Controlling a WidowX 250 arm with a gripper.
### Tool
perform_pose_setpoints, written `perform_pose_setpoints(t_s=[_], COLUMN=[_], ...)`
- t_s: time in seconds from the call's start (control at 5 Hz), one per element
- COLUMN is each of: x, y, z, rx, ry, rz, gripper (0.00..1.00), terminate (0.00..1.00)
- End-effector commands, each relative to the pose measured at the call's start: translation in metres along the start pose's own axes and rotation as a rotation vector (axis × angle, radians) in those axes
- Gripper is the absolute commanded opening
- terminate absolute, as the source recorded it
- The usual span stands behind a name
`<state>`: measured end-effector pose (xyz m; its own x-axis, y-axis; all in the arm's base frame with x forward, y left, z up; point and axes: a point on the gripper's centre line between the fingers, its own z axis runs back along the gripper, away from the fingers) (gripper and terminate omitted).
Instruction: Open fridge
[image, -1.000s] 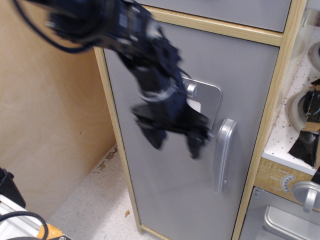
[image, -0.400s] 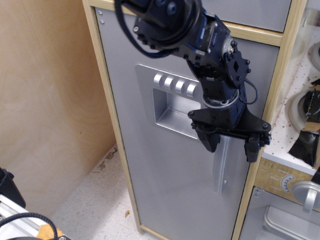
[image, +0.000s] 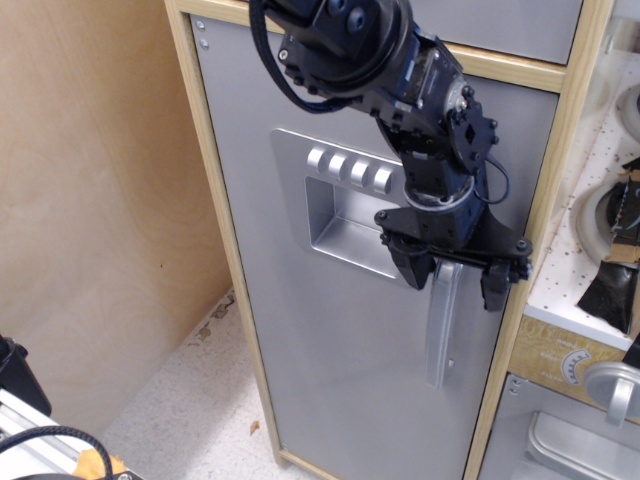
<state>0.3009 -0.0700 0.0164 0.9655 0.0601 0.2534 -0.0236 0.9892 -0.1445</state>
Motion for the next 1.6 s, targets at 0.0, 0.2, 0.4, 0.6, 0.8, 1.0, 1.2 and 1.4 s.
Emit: perform_pose_setpoints(t_s=[0.0,0.2,0.4,0.6,0.8,1.0,1.2,1.4], x=[0.016,0.014,0.006,-0.012,-0.033,-0.054,-0.08,-0.112], y=[-0.002,-0.002,-0.003,-0.005,-0.006,-0.003,0.001,-0.007], z=[0.008,0.008,0.004,0.006,0.009,0.014,0.028,0.038], rx=[-0.007,-0.005,-0.014,-0.02,-0.027,-0.036,-0.016,0.004], ry=[-0.055,-0.05,-0.048,-0.015,0.019,0.051,0.098,0.126], rz=[0.001,0.009,0.021,0.05,0.093,0.126,0.158,0.202], gripper=[0.0,0.0,0.0,0.0,0.0,0.0,1.0,1.0], terminate=[0.0,0.0,0.0,0.0,0.0,0.0,0.0,0.0])
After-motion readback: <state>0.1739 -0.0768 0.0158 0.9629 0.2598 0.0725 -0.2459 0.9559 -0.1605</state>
